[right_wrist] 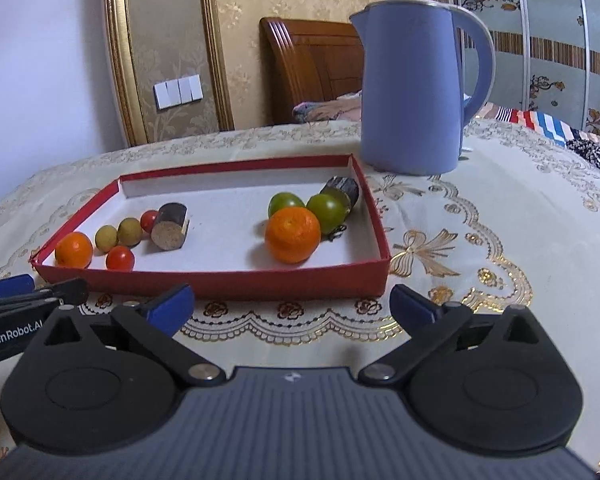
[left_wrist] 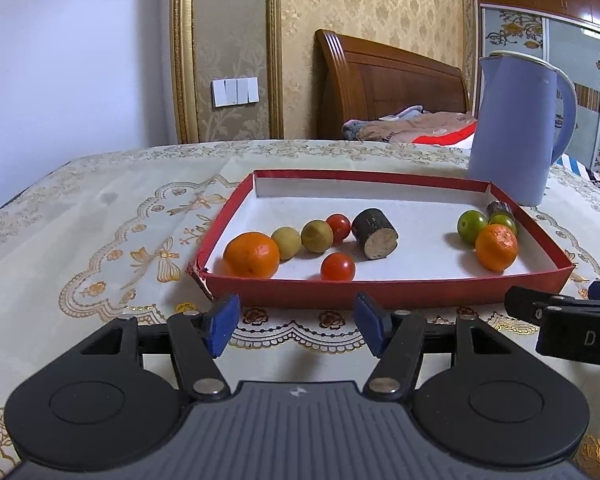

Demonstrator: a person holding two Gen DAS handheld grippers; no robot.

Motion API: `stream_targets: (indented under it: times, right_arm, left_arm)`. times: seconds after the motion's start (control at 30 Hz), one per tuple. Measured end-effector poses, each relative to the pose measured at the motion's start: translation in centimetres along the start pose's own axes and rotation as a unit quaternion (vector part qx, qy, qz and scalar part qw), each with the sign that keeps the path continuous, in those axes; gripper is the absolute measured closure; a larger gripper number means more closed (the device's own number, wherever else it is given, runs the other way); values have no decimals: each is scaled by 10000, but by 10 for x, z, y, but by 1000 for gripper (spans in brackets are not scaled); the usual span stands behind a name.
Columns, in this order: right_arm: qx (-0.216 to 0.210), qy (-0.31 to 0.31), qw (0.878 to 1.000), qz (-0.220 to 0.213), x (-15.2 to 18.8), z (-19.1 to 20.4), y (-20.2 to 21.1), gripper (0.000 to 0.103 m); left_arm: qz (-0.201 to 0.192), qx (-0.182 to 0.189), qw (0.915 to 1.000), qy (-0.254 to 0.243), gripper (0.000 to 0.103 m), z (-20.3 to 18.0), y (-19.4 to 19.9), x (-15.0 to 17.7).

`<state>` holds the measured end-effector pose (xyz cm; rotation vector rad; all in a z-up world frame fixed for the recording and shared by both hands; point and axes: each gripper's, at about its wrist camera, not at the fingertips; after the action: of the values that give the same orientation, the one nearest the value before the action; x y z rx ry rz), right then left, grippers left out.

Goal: Organize fruits

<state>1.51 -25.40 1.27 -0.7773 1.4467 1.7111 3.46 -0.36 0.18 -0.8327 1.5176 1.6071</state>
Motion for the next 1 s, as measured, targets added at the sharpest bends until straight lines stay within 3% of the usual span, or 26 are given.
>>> stream_targets:
  times: [0.43, 0.53, 1.0]
  right_arm:
    - [4, 42, 10000, 83, 1, 1, -2, 0]
    - [5, 33, 10000, 93, 1, 1, -2, 0]
    - [10, 37, 9999, 107, 1, 2, -3, 0]
  left_arm:
    - [-43, -54, 9999, -74, 40, -2, 2, 1]
    - [-62, -48, 9999, -84, 32, -3, 3, 1]
    - [-37, -91, 9999, -84, 32, -2, 2, 0]
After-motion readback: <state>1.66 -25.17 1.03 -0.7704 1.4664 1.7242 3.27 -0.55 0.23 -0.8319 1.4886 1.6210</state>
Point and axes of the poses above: each gripper's, at about its wrist camera, not at the fingertips, and y roughly against the way its jaws point, z to its left, x to its underside, and after that the axes turned 4 degrees about -y, right-handed
